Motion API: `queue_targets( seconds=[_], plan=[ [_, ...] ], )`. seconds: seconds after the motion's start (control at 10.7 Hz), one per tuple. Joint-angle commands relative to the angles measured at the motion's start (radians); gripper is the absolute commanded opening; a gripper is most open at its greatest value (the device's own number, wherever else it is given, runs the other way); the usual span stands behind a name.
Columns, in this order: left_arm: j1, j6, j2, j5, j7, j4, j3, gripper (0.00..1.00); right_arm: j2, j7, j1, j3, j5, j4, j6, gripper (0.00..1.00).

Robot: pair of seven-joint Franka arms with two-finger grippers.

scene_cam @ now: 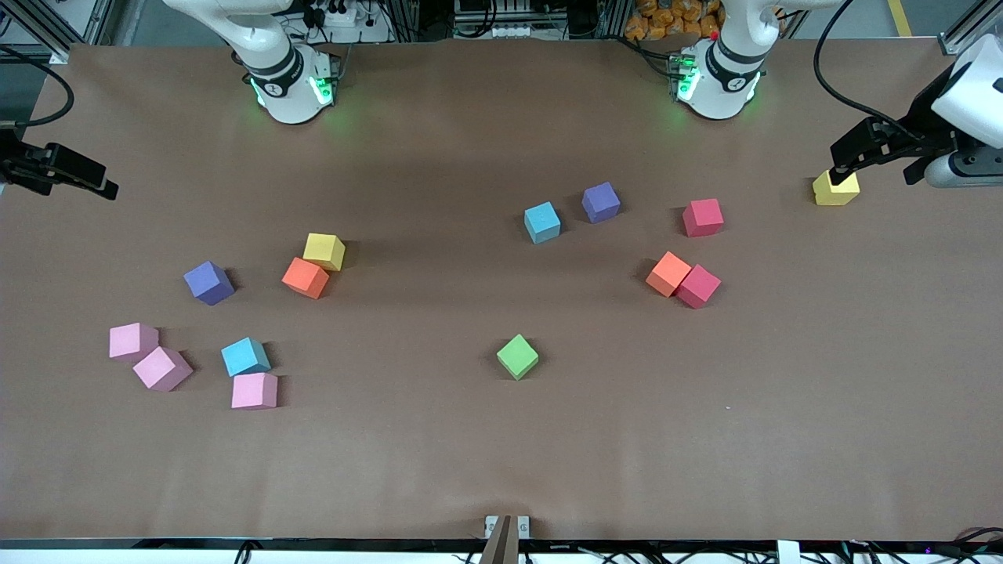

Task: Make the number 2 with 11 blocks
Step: 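Reach the right gripper to a cyan cube while the left gripper reaches another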

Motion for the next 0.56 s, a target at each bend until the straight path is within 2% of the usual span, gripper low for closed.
queue_targets(
  seconds=[0.0, 0.38, 0.47],
  plan=[
    [-0.002, 0.015, -0.012, -0.005, 0.008, -0.016, 0.007, 1.0, 0.008, 0.005, -0.004, 0.004, 0.002, 0.026, -0.021, 1.0],
    [-0.009, 0.015, -0.001, -0.02, -0.01, -0.045, -0.002, 1.0, 0.025, 0.006, 0.001, 0.006, 0.005, 0.026, -0.009, 1.0],
    [-0.014, 0.03, -0.001, -0.022, -0.028, -0.073, -0.037, 1.0, 0.048, 0.006, 0.01, 0.008, 0.016, 0.021, -0.006, 1.0]
  ],
)
